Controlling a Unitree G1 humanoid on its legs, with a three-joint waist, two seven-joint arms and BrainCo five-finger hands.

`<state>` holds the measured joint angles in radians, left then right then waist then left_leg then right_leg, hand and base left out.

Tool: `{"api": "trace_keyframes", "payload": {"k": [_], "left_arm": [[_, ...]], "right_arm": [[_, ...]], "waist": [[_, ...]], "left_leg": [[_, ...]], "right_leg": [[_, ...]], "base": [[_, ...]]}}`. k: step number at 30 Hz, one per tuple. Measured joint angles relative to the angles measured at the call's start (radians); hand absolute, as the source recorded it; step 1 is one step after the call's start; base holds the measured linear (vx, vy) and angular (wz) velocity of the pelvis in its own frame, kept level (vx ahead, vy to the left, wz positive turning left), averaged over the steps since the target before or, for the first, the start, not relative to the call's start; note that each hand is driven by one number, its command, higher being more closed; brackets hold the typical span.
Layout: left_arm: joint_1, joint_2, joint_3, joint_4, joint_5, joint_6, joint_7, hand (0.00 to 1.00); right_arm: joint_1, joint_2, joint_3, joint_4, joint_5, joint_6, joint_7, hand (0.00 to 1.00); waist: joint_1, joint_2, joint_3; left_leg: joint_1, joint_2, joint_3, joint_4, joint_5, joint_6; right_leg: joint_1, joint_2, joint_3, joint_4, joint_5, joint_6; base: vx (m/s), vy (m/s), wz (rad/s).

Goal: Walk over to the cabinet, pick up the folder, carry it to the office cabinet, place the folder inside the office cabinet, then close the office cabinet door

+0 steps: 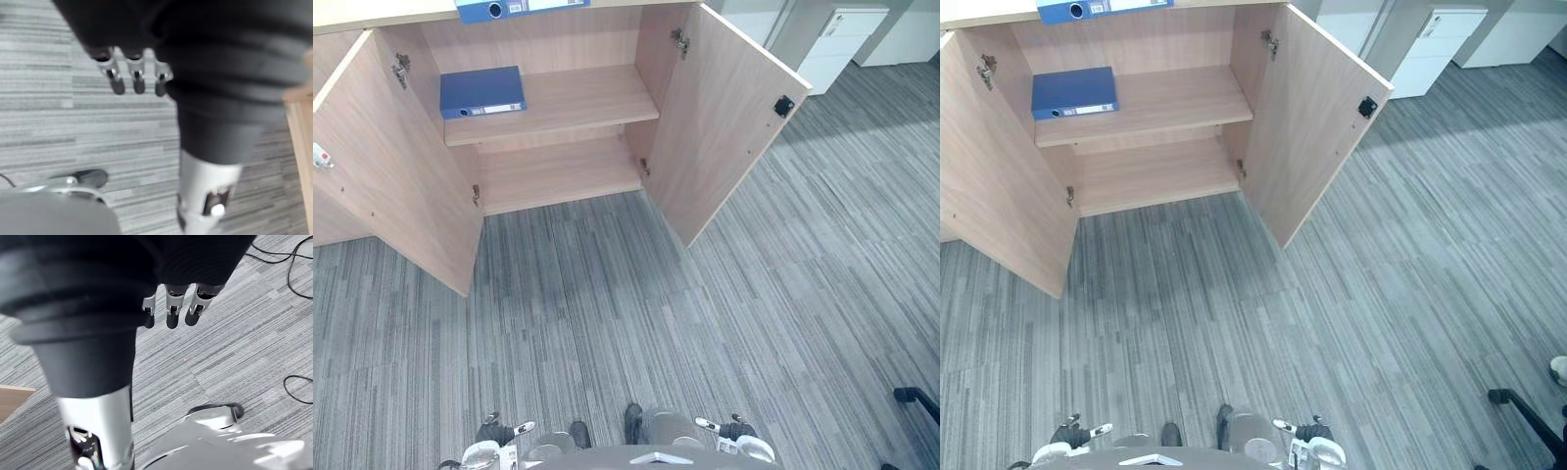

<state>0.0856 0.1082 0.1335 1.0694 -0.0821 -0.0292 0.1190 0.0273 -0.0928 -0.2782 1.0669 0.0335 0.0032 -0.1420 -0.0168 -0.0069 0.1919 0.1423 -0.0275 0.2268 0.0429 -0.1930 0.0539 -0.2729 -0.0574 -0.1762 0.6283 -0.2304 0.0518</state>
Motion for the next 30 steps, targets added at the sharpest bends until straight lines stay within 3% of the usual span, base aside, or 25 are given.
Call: {"api": "trace_keyframes", "payload": {"k": [3,5,7,8,9,12,13,15,16,17,19,21,24,25,26,27,29,30], "left_arm": [[-0.019,0.002,0.001,0.0,-0.004,0.0,0.001,0.0],[-0.023,0.0,0.0,0.001,-0.004,0.0,0.001,0.0],[-0.011,-0.003,0.004,0.002,-0.004,-0.001,0.001,0.0],[-0.013,-0.01,0.009,0.003,-0.004,-0.001,0.002,0.0],[-0.013,-0.022,0.019,0.001,-0.004,-0.004,0.003,0.0],[-0.023,-0.086,0.101,-0.043,-0.006,-0.013,-0.002,0.0],[-0.024,-0.108,0.14,-0.075,-0.016,-0.014,-0.003,0.0],[-0.035,-0.109,0.144,-0.091,-0.022,-0.017,-0.005,0.0],[-0.036,-0.107,0.144,-0.112,-0.022,-0.017,-0.012,0.0],[-0.04,-0.109,0.144,-0.114,-0.023,-0.017,-0.017,0.0],[-0.046,-0.112,0.151,-0.115,-0.024,-0.018,-0.018,0.0],[-0.056,-0.114,0.149,-0.114,-0.023,-0.021,-0.018,0.0],[-0.055,-0.117,0.144,-0.105,-0.025,-0.023,-0.017,0.0],[-0.054,-0.112,0.144,-0.103,-0.025,-0.023,-0.018,0.0],[-0.054,-0.108,0.143,-0.102,-0.025,-0.022,-0.019,0.0],[-0.054,-0.098,0.141,-0.1,-0.025,-0.022,-0.019,0.0],[-0.054,-0.088,0.137,-0.083,-0.024,-0.022,-0.018,0.0],[-0.054,-0.074,0.123,-0.07,-0.023,-0.017,-0.017,0.0]], "right_arm": [[-0.005,0.002,0.003,-0.001,0.0,0.0,0.001,0.0],[-0.002,0.004,0.005,-0.006,0.0,0.001,0.001,0.0],[0.025,0.006,0.024,-0.006,0.001,0.0,0.001,0.0],[0.026,0.003,0.02,-0.006,0.001,0.001,0.0,0.0],[0.026,0.001,0.021,-0.007,0.0,0.001,0.001,0.0],[0.028,-0.009,0.02,-0.039,0.002,0.002,-0.001,0.0],[0.034,-0.011,0.023,-0.047,0.009,0.002,-0.004,0.0],[0.046,-0.005,0.027,-0.075,0.02,0.001,-0.011,0.0],[0.045,0.003,0.026,-0.092,0.035,0.0,-0.013,0.0],[0.044,0.003,0.024,-0.109,0.042,0.0,-0.012,0.0],[0.039,0.005,0.018,-0.111,0.044,0.0,-0.013,0.0],[0.037,0.01,0.011,-0.109,0.047,0.001,-0.013,0.0],[0.027,0.025,-0.01,-0.099,0.048,0.001,-0.013,0.0],[0.026,0.033,-0.01,-0.086,0.048,0.001,-0.012,0.0],[0.026,0.042,-0.01,-0.077,0.048,0.001,-0.012,0.0],[0.026,0.055,-0.016,-0.067,0.046,0.002,-0.011,0.0],[0.021,0.081,-0.019,-0.074,0.046,0.0,-0.01,0.0],[0.012,0.085,-0.015,-0.081,0.039,-0.001,-0.009,0.0]], "waist": [[-0.019,-0.005,0.006],[-0.03,-0.002,0.009],[-0.043,-0.01,0.007],[-0.043,-0.006,0.003],[-0.039,0.013,-0.006],[-0.04,0.047,0.024],[-0.031,0.049,0.035],[-0.01,0.036,0.043],[0.001,0.02,0.04],[0.005,0.025,0.037],[0.016,0.025,0.037],[0.028,0.021,0.037],[0.034,0.024,0.031],[0.042,0.009,0.018],[0.047,-0.004,0.005],[0.053,-0.024,-0.015],[0.055,-0.038,-0.017],[0.043,-0.042,-0.013]], "left_leg": [[0.041,0.025,-0.039,-0.02,-0.021,-0.016],[0.06,0.048,-0.063,-0.021,-0.044,-0.044],[0.117,0.057,-0.096,-0.028,-0.083,-0.104],[0.124,0.071,-0.097,-0.018,-0.088,-0.114],[0.102,0.091,-0.088,0.036,-0.092,-0.123],[-0.13,0.182,-0.069,0.569,-0.094,-0.149],[-0.2,0.258,-0.033,0.803,-0.098,-0.149],[-0.255,0.305,-0.001,0.9,-0.101,-0.145],[-0.327,0.326,0.026,0.901,-0.105,-0.139],[-0.368,0.332,0.037,0.865,-0.105,-0.138],[-0.414,0.32,0.077,0.725,-0.104,-0.137],[-0.442,0.274,0.074,0.554,-0.088,-0.135],[-0.438,0.207,0.036,0.295,0.044,-0.122],[-0.436,0.179,0.022,0.307,0.106,-0.087],[-0.437,0.164,0.026,0.32,0.113,-0.075],[-0.431,0.147,0.05,0.349,0.085,-0.065],[-0.371,0.138,0.094,0.353,0.042,-0.041],[-0.316,0.128,0.108,0.347,0.01,-0.028]], "right_leg": [[-0.067,-0.005,-0.039,-0.073,-0.019,-0.001],[-0.082,0.011,-0.049,-0.191,0.039,-0.011],[-0.07,0.007,-0.031,-0.249,0.157,-0.041],[-0.069,0.016,-0.032,-0.232,0.161,-0.049],[-0.064,0.029,-0.037,-0.233,0.148,-0.063],[0.045,0.055,-0.063,-0.314,0.127,-0.088],[0.135,0.076,-0.071,-0.342,0.11,-0.104],[0.206,0.08,-0.071,-0.357,0.089,-0.118],[0.253,0.079,-0.066,-0.392,0.063,-0.112],[0.276,0.079,-0.066,-0.41,0.058,-0.108],[0.326,0.069,-0.062,-0.445,0.055,-0.093],[0.369,0.045,-0.058,-0.478,0.049,-0.069],[0.42,0.01,-0.04,-0.515,0.019,-0.004],[0.428,-0.014,-0.02,-0.51,-0.003,0.026],[0.427,-0.033,-0.009,-0.504,-0.014,0.039],[0.411,-0.062,0.021,-0.454,-0.027,0.057],[0.323,-0.098,0.076,-0.22,-0.018,0.06],[0.232,-0.125,0.099,0.006,0.018,0.073]], "base": [[0.22,-0.021,0.33],[0.35,-0.137,0.48],[0.44,-0.208,0.59],[0.36,-0.184,0.35],[0.44,-0.251,0.13],[0.46,-0.241,0.2],[0.45,-0.203,0.04],[0.42,-0.18,-0.06],[0.36,-0.13,-0.09],[0.28,-0.069,-0.07],[0.26,0.01,-0.02],[0.31,0.097,-0.02],[0.32,0.212,-0.14],[0.36,0.3,-0.32],[0.41,0.316,-0.5],[0.43,0.284,-0.61],[0.49,0.337,-0.6],[0.47,0.303,-0.25]]}}
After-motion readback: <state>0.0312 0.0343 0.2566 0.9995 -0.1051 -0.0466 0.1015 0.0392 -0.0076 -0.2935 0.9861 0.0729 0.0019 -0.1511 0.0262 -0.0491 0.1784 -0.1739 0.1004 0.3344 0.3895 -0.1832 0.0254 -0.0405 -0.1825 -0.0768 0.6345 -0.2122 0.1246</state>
